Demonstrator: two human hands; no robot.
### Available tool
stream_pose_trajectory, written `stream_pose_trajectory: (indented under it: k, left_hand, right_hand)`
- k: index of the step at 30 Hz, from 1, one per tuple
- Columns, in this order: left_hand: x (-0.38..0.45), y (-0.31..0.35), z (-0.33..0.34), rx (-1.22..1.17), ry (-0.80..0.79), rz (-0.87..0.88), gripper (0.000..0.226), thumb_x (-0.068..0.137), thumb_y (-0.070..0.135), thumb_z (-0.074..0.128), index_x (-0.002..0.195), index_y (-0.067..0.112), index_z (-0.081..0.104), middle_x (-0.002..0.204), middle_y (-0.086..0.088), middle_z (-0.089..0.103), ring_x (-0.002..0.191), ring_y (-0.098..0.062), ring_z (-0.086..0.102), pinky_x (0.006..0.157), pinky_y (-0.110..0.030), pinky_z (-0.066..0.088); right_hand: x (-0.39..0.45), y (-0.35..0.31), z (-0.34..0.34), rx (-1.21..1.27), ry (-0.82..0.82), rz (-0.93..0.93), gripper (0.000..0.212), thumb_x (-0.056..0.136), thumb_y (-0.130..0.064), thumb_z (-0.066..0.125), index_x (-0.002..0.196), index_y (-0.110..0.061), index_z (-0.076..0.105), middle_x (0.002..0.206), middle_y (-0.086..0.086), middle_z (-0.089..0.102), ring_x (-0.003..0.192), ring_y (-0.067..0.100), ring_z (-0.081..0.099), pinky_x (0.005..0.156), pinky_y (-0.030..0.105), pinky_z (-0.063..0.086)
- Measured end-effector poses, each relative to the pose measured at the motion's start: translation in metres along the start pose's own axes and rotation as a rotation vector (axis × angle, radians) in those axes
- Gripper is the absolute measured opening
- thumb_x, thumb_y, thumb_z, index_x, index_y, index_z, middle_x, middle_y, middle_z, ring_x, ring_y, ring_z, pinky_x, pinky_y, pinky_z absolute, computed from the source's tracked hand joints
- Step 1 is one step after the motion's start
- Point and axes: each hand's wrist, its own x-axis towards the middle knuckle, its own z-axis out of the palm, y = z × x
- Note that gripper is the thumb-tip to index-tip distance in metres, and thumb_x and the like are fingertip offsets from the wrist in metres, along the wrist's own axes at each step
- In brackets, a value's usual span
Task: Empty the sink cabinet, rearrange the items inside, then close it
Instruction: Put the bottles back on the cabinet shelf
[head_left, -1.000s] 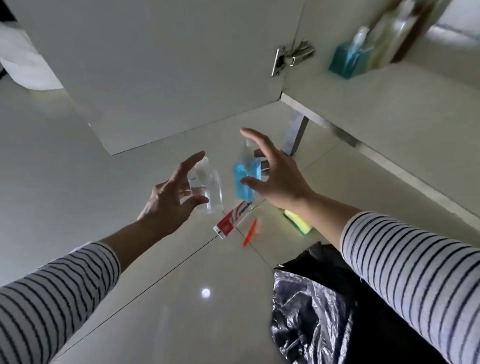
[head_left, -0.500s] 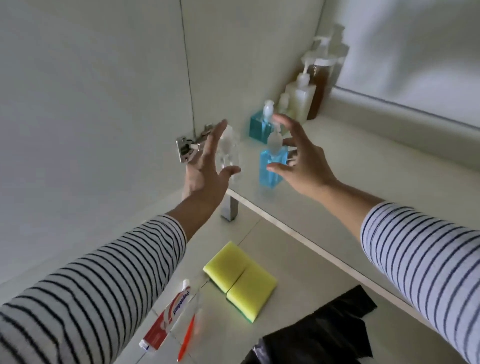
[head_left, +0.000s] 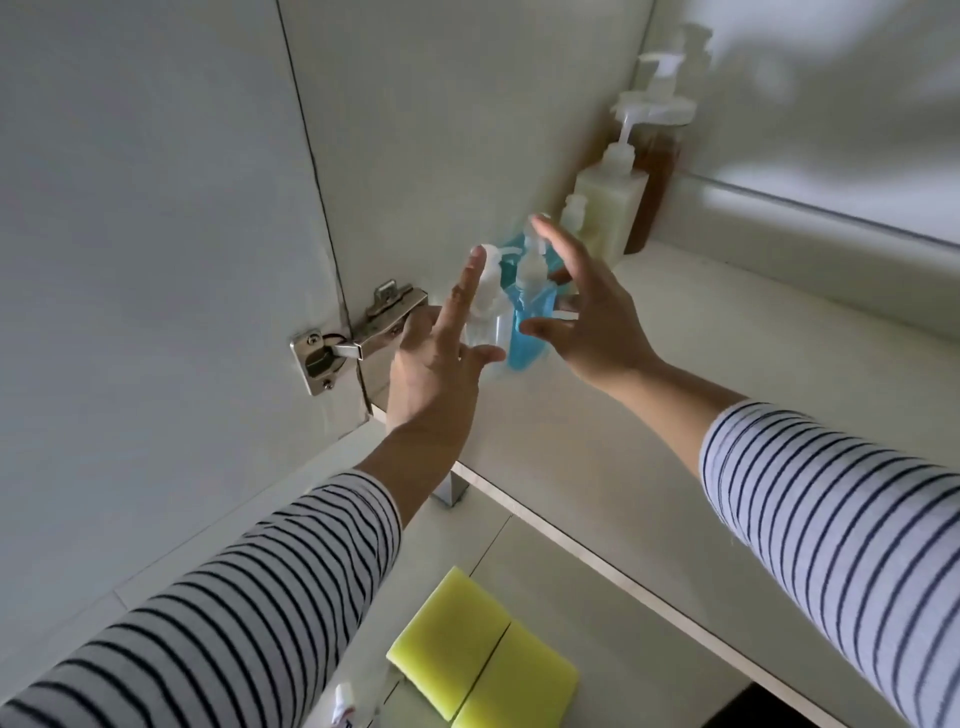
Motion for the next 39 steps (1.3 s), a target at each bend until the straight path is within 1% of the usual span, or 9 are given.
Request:
stream_pose_trajectory:
  k: [4, 6, 8, 13, 18, 24, 29, 33, 39]
  left_hand:
    - [0.003, -0.002, 0.008, -0.038, 0.006, -0.028, 0.101, 0.078, 0.006, 0.071, 0.133, 0.059, 0.006, 0.085, -0.008, 0.052, 0.068, -0.011, 0.051, 0.078, -0.029, 0.052]
    - [0.004, -0.004, 0.012, -0.080, -0.013, -0.075, 0.100, 0.079, 0.005, 0.070, 0.131, 0.061, 0.005, 0.081, -0.008, 0.053, 0.065, -0.011, 0.051, 0.075, -0.022, 0.049]
    - [0.004, -0.009, 0.015, -0.102, -0.026, -0.107, 0.099, 0.079, 0.005, 0.070, 0.134, 0.057, 0.008, 0.076, -0.008, 0.056, 0.065, -0.013, 0.055, 0.071, -0.013, 0.046]
    - [0.005, -0.015, 0.018, -0.153, -0.037, -0.168, 0.098, 0.078, 0.004, 0.070, 0.141, 0.051, 0.011, 0.069, -0.003, 0.061, 0.063, -0.011, 0.060, 0.066, 0.002, 0.040]
    - [0.011, -0.015, 0.021, -0.201, -0.095, -0.193, 0.099, 0.080, 0.005, 0.069, 0.140, 0.055, 0.008, 0.076, 0.000, 0.065, 0.068, -0.006, 0.064, 0.064, 0.007, 0.037]
    - [0.024, -0.023, 0.019, -0.211, -0.098, -0.231, 0.105, 0.079, 0.003, 0.068, 0.132, 0.064, 0.001, 0.117, -0.004, 0.061, 0.077, 0.002, 0.058, 0.059, 0.007, 0.036]
    - [0.021, -0.024, 0.018, -0.219, -0.112, -0.231, 0.101, 0.080, 0.003, 0.068, 0.137, 0.056, 0.004, 0.130, -0.011, 0.052, 0.079, 0.001, 0.053, 0.059, 0.011, 0.030]
    - [0.018, -0.022, 0.016, -0.169, -0.158, -0.222, 0.100, 0.081, 0.005, 0.068, 0.143, 0.048, 0.002, 0.133, -0.009, 0.053, 0.084, 0.004, 0.048, 0.060, 0.012, 0.028]
    - [-0.002, -0.014, 0.002, 0.002, -0.252, -0.156, 0.089, 0.084, 0.031, 0.066, 0.147, 0.039, 0.003, 0.129, -0.008, 0.055, 0.104, -0.016, 0.052, 0.078, -0.017, 0.032]
  right_hand:
    - [0.008, 0.002, -0.001, -0.066, 0.000, 0.001, 0.078, 0.081, -0.024, 0.068, 0.146, -0.027, 0.025, 0.139, -0.002, 0.047, 0.108, 0.014, 0.052, 0.095, 0.020, 0.041]
    - [0.010, 0.006, 0.002, -0.087, 0.010, 0.045, 0.080, 0.082, -0.021, 0.068, 0.147, -0.027, 0.022, 0.137, -0.002, 0.051, 0.101, 0.010, 0.056, 0.082, 0.003, 0.036]
    - [0.010, 0.009, 0.007, -0.043, 0.062, 0.128, 0.084, 0.081, -0.018, 0.070, 0.147, -0.030, 0.020, 0.127, 0.001, 0.060, 0.091, 0.006, 0.060, 0.073, -0.004, 0.036]
    - [0.013, 0.011, 0.018, 0.025, 0.189, 0.181, 0.088, 0.078, -0.014, 0.073, 0.146, -0.031, 0.020, 0.115, 0.007, 0.063, 0.071, -0.001, 0.059, 0.064, -0.005, 0.039]
    - [0.015, 0.006, 0.027, 0.061, 0.247, 0.189, 0.078, 0.083, -0.006, 0.064, 0.145, -0.029, 0.022, 0.091, -0.002, 0.060, 0.057, -0.001, 0.057, 0.058, 0.001, 0.043]
    - [0.008, 0.005, 0.030, 0.109, 0.107, 0.210, 0.077, 0.087, -0.013, 0.063, 0.146, -0.034, 0.019, 0.100, 0.003, 0.065, 0.084, 0.007, 0.065, 0.071, 0.002, 0.047]
    - [0.004, 0.010, 0.026, 0.141, 0.025, 0.274, 0.080, 0.084, -0.017, 0.067, 0.146, -0.034, 0.020, 0.120, 0.003, 0.064, 0.108, 0.013, 0.062, 0.099, 0.034, 0.048]
    - [-0.003, 0.011, 0.026, 0.099, -0.050, 0.300, 0.078, 0.086, -0.020, 0.066, 0.146, -0.032, 0.018, 0.131, 0.001, 0.059, 0.118, 0.016, 0.057, 0.104, 0.037, 0.041]
    - [-0.029, 0.002, 0.026, -0.048, -0.149, 0.314, 0.061, 0.086, -0.033, 0.064, 0.140, -0.022, 0.037, 0.136, 0.006, 0.054, 0.124, 0.023, 0.052, 0.104, 0.036, 0.042]
